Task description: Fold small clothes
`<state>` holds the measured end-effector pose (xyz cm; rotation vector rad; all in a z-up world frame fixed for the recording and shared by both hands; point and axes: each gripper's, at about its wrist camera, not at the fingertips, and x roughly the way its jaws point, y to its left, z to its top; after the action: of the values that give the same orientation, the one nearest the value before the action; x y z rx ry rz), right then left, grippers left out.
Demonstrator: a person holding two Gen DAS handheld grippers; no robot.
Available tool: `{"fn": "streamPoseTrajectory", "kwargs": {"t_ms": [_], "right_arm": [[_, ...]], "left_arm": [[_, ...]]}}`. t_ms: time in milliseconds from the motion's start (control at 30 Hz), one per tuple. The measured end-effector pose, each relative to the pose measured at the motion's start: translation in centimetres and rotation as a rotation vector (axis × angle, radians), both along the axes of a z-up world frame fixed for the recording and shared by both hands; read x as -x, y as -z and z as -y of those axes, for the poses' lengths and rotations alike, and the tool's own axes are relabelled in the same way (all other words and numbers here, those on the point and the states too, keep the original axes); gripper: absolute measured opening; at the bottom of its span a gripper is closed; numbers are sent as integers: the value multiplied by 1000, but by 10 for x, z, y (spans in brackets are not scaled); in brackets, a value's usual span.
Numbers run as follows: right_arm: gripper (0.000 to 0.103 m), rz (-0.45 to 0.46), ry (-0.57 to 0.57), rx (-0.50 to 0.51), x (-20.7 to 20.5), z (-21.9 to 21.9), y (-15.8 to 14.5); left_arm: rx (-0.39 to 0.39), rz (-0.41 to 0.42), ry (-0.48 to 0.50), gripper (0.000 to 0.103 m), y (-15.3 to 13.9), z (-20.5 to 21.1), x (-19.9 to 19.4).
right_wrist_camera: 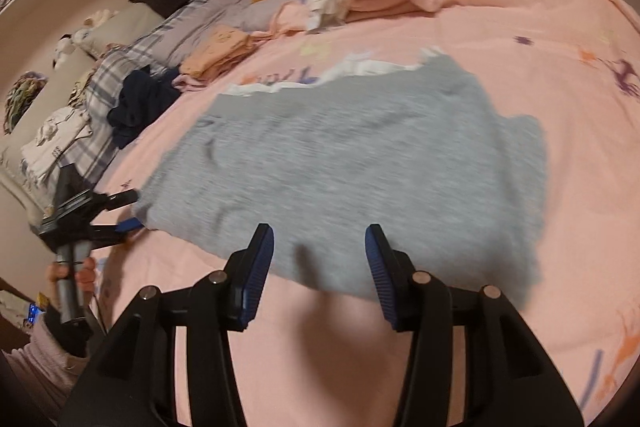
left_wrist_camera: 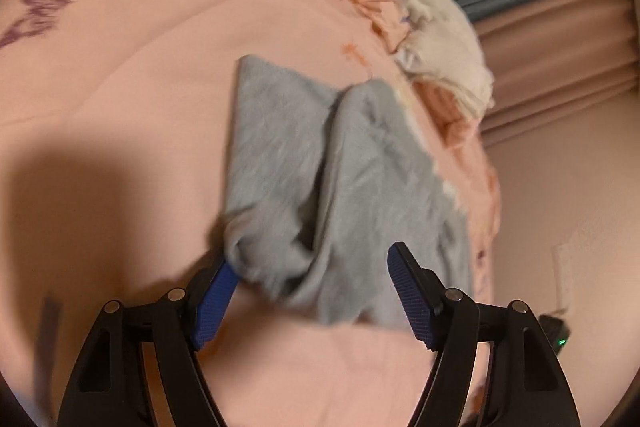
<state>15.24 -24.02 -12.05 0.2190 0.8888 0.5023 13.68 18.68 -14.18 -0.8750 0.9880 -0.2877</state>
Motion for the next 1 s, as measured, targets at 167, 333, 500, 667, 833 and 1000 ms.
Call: {"fn": "streamPoseTrajectory", "kwargs": {"t_ms": [167,333,500,667,833,1000], "right_arm": [[48,14,-52,3,-27,-31,-4],[45,16,-80,56,-67,-67,-4],[26,-15,-74,129,-115,-101,4],[14,-110,-80,227,-144,-124,30],[15,-68,-96,226,-122,-119,10],[15,-5,-163,155,-62,-104,-15]], "left_arm": [[41,-2,50,73,3,14,-32],[7,12,85,67,0,28,-52],[-100,1,94,22,-3,31,-51],[-131,17,100,20,-9,25,-44],[-136,43,108,19,-20,30,-45],[-172,72,111,17,-35,39,-41]]}}
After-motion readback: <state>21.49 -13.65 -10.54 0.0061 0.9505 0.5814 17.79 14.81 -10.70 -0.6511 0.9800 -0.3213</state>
